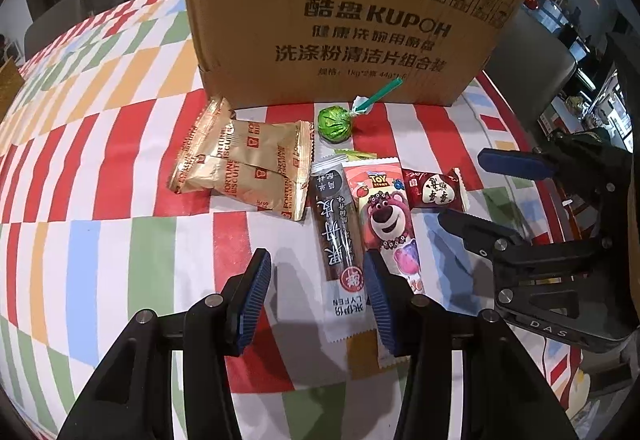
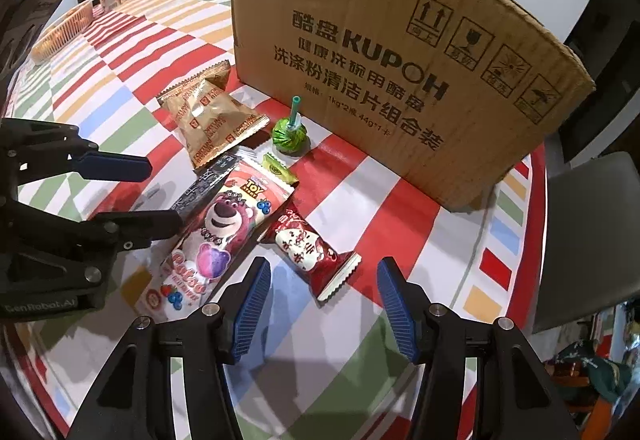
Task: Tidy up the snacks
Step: 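Move both tools back toward the remaining snacks, then grasp the red-and-white wafer packet with the right tool while the left tool grasps the black stick snack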
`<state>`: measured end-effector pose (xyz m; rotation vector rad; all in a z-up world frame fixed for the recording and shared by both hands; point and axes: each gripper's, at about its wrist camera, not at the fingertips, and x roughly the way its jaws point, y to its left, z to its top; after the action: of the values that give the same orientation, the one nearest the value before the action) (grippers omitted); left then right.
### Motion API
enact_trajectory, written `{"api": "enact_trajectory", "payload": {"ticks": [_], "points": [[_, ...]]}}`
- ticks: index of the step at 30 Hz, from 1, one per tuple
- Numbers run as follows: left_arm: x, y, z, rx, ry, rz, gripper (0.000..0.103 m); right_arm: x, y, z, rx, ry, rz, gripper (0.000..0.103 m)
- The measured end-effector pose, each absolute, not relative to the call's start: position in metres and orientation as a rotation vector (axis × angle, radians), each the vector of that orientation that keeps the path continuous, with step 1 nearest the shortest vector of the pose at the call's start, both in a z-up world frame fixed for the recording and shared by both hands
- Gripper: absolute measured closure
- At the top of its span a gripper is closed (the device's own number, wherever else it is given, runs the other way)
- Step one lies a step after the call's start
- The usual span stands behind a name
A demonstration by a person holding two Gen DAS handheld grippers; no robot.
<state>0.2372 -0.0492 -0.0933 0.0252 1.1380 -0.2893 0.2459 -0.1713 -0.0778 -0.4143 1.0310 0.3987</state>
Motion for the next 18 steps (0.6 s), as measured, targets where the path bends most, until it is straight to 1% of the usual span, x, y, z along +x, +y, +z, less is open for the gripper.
{"api": "enact_trajectory", "payload": {"ticks": [3, 8, 15, 17, 18], "points": [[0.242, -0.052, -0.097, 0.022, 1.144, -0.291, 0.057, 0.25, -0.169, -0.08, -0.424, 1.033, 0.404, 0.047], [0.251, -0.054, -0.103, -0.009, 1.163, -0.298, 0.064, 0.257, -0.164, -0.083, -0.435, 1.036, 0.42, 0.048], [0.261, -0.054, -0.105, -0.074, 1.174, -0.308, 0.073, 0.267, -0.157, -0.094, -0.447, 1.068, 0.435, 0.056], [0.263, -0.055, -0.105, -0.078, 1.171, -0.305, 0.075, 0.269, -0.156, -0.097, -0.438, 1.073, 0.432, 0.056], [0.263, -0.056, -0.105, -0.081, 1.17, -0.308, 0.077, 0.27, -0.156, -0.098, -0.432, 1.075, 0.433, 0.06]]}}
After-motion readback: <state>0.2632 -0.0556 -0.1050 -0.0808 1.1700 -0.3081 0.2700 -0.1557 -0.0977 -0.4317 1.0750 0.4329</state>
